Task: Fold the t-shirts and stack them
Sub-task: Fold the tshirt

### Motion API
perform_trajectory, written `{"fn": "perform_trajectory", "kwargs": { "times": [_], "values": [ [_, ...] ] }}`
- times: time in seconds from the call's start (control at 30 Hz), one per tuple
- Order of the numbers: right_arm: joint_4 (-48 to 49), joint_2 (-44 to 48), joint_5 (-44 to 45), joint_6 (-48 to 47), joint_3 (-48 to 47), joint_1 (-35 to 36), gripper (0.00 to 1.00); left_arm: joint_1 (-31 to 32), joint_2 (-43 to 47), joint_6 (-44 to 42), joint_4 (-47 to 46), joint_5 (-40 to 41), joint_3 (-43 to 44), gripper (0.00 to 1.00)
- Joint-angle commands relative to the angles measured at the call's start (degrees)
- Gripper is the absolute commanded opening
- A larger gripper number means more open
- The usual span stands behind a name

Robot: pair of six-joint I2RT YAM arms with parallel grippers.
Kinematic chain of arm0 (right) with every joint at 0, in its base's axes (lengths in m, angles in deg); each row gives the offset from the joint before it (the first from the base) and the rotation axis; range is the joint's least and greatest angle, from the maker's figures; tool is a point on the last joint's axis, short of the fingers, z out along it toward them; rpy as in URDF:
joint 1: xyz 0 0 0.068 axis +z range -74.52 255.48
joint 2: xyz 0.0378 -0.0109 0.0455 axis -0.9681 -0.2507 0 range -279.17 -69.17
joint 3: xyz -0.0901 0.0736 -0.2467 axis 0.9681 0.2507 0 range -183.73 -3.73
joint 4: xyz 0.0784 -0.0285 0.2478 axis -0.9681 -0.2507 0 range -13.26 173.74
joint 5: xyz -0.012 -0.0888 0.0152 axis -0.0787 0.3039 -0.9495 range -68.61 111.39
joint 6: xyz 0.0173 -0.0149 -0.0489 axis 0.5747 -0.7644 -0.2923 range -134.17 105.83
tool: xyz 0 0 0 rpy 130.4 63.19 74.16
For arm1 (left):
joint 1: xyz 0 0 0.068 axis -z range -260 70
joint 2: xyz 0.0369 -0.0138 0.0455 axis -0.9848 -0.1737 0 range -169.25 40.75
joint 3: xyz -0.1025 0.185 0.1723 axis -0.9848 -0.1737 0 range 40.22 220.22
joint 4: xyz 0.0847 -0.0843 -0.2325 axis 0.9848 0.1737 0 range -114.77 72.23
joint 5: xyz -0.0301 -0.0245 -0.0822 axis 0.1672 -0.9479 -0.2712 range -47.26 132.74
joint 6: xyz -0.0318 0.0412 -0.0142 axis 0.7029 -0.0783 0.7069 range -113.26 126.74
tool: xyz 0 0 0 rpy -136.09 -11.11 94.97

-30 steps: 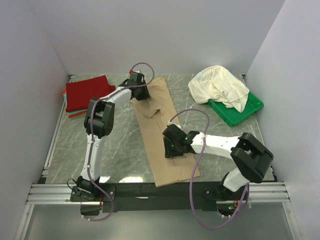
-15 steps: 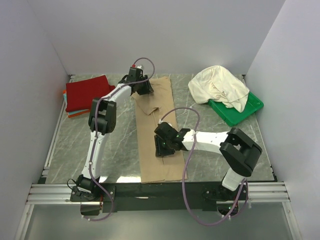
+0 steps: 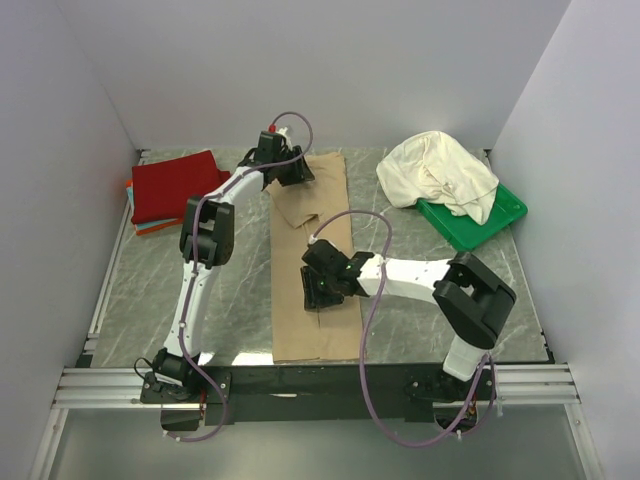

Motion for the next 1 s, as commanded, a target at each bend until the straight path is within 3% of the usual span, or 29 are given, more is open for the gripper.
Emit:
{"fn": "perform_trajectory", "kwargs": {
  "times": [0.0, 0.1, 0.2, 0.37, 0.6, 0.8, 0.97],
  "values": [
    [-1.05, 5.81, 2.87, -1.84, -3.43, 0.54, 0.52, 0.3, 5.18, 0.68, -4.39, -3.47, 1.44, 0.52],
    [-2.98, 10.64, 5.85, -3.07, -3.7, 0.54, 0.54, 0.39, 10.62, 0.33, -4.31, -2.42, 0.48, 0.53],
    [-5.44, 15.04, 8.75, -3.51, -2.3, 0.54, 0.55, 0.39, 19.58, 0.15, -6.94, -1.19, -6.71, 0.54],
    [-8.96, 20.32, 13.41, -2.64, 3.67, 0.28, 0.55, 1.53, 39.06, 0.77, -11.94, 3.81, -31.04, 0.54],
    [-12.56, 23.83, 13.07, -0.44, 11.41, -0.08, 0.55, 9.95, 62.12, 4.1, -8.62, 20.59, -63.45, 0.53],
    [-13.63, 28.93, 9.91, 1.14, 17.74, 0.01, 0.55, 18.21, 78.12, 14.73, -1.94, 28.52, -78.6, 0.49],
    [-12.48, 32.01, 6.3, 2.54, 23.01, 1.06, 0.54, 24.2, 88.15, 21.23, 7.26, 33.87, -83.99, 0.48]
  ]
}}
